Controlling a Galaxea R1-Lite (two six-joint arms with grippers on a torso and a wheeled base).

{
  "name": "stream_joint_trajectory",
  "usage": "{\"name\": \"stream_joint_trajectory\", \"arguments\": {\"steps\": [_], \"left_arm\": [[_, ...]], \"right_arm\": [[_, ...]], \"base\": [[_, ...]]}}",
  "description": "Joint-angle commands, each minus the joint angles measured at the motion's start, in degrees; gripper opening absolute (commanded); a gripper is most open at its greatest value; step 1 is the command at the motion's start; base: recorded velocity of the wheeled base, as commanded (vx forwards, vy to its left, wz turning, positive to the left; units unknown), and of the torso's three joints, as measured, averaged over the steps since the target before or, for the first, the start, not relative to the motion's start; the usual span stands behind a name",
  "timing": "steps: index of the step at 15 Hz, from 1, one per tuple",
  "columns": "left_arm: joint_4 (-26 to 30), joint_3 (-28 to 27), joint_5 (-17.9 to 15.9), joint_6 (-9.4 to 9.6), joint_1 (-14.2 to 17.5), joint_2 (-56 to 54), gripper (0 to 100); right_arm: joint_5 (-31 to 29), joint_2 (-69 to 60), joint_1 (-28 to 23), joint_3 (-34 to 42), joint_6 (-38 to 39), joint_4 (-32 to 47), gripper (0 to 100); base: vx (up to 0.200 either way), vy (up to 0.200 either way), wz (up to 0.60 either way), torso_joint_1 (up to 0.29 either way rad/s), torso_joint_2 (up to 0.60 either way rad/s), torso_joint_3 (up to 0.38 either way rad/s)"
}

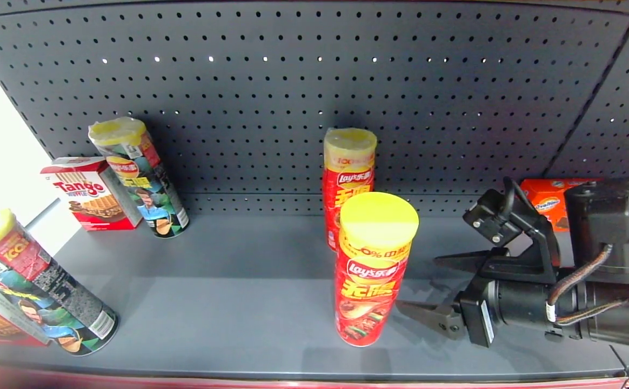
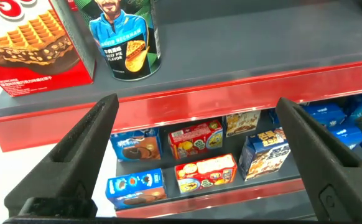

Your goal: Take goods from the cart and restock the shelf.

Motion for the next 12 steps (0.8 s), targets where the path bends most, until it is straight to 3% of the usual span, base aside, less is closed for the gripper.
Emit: {"name": "stream_joint_trajectory", "arguments": {"steps": [1,12], "left_arm": [[0.04,0.0,0.02,-0.01,0.0,0.17,100],[0.04,0.0,0.02,-0.01,0.0,0.17,100]], "right_arm": [[0.01,0.79,-0.61,-0.27,-0.04,-0.01,100],[0.1,1.84,-1.57,-0.8,-1.63,-0.01,100]], "base": [[0.0,0.0,0.0,0.0,0.0,0.0],[0.0,0.0,0.0,0.0,0.0,0.0]]}}
